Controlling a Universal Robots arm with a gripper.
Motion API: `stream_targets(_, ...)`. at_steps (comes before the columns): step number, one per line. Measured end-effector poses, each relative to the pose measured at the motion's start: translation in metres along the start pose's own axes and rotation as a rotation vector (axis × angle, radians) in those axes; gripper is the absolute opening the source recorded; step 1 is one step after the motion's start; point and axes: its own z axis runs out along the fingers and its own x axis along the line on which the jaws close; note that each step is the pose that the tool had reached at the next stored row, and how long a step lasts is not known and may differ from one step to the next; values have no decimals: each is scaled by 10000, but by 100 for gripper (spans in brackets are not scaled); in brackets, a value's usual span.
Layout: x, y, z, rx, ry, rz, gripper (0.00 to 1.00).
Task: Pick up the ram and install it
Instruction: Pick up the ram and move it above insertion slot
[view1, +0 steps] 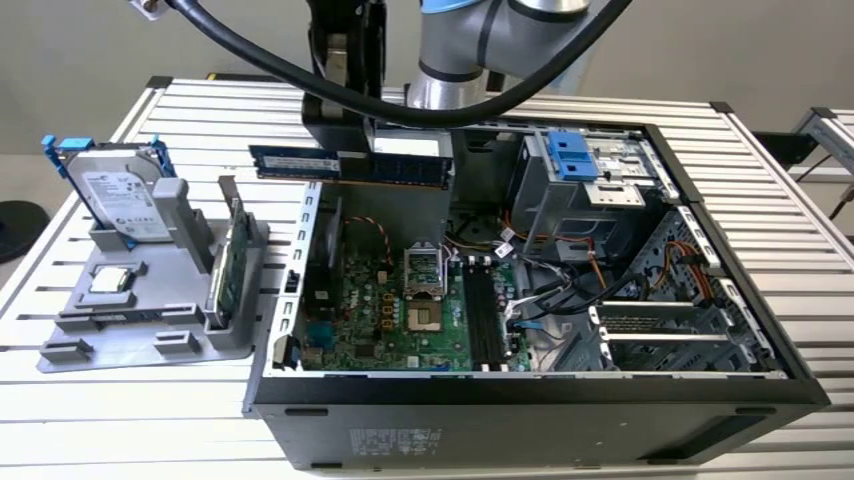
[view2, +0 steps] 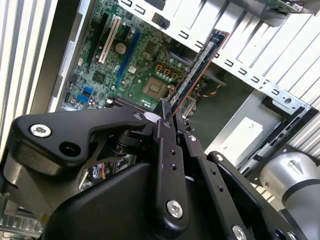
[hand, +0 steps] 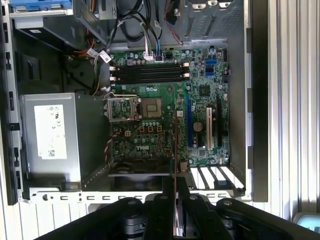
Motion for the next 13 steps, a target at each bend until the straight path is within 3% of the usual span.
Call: stream_targets(13,7,103,0,0,-1,0,0)
